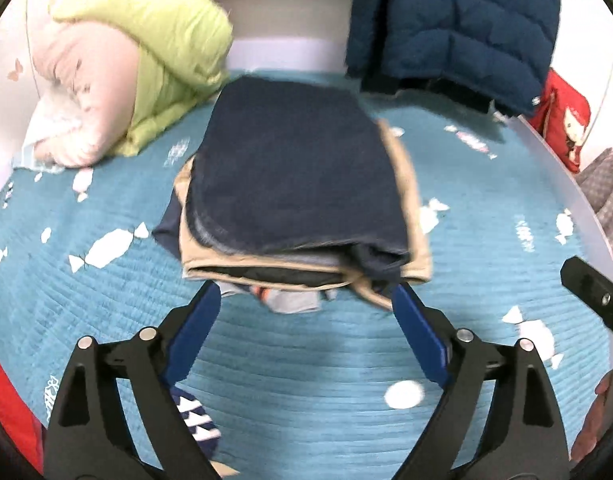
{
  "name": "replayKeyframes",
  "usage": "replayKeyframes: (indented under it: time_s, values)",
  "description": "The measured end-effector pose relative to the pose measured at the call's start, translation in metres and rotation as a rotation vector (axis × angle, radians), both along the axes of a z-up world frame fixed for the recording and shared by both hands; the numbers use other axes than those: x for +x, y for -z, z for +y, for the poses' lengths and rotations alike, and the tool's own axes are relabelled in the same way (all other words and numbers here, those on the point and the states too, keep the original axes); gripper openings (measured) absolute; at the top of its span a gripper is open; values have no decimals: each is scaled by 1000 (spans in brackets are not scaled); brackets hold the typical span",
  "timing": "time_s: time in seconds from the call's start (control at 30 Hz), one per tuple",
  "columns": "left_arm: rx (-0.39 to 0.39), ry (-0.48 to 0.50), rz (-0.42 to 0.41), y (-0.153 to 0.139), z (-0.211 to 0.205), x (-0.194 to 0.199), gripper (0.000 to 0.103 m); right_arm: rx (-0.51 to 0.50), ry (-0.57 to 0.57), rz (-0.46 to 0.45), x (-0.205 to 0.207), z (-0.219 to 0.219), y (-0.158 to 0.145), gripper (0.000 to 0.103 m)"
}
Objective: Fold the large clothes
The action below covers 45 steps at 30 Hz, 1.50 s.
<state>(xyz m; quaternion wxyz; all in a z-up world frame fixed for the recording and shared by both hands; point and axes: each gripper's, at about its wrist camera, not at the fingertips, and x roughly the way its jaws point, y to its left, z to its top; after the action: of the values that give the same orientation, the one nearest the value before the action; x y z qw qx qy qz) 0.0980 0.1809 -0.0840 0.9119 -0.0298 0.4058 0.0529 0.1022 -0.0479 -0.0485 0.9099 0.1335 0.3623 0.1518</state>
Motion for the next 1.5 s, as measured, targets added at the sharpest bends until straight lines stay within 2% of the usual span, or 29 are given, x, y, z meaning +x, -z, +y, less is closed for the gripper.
replayKeyframes:
  time_s: [0.17,0.4,0.57,0.7,0.93,1.13,1.37,1.5]
  values:
    - [11,32,-78,-36,-51,-19,91,-39,27,-87,-25,-34,-26,95]
    - [32,38,-144,-69,-112,-38,91,-140,88,-245,-54,-76,-61,95]
    - [31,52,-197,-93,-142,-46,93,-187,105,-299,-57,-93,-77,95]
    - [59,58,-236,-110,-159,-52,93,-212,111,-290,-54,-104,-89,95]
    - [34,43,-287,-132,-172,-61,94,-209,129,-333,-57,-118,-106,95]
    - [31,50,-294,-142,-174,-67,96,-173,159,-348,-66,-126,-111,95]
    - [30,45,-300,-142,-167,-76,96,-189,191,-368,-76,-120,-110,95]
    - [51,41,-304,-139,-161,-80,96,-198,169,-353,-78,-112,-106,95]
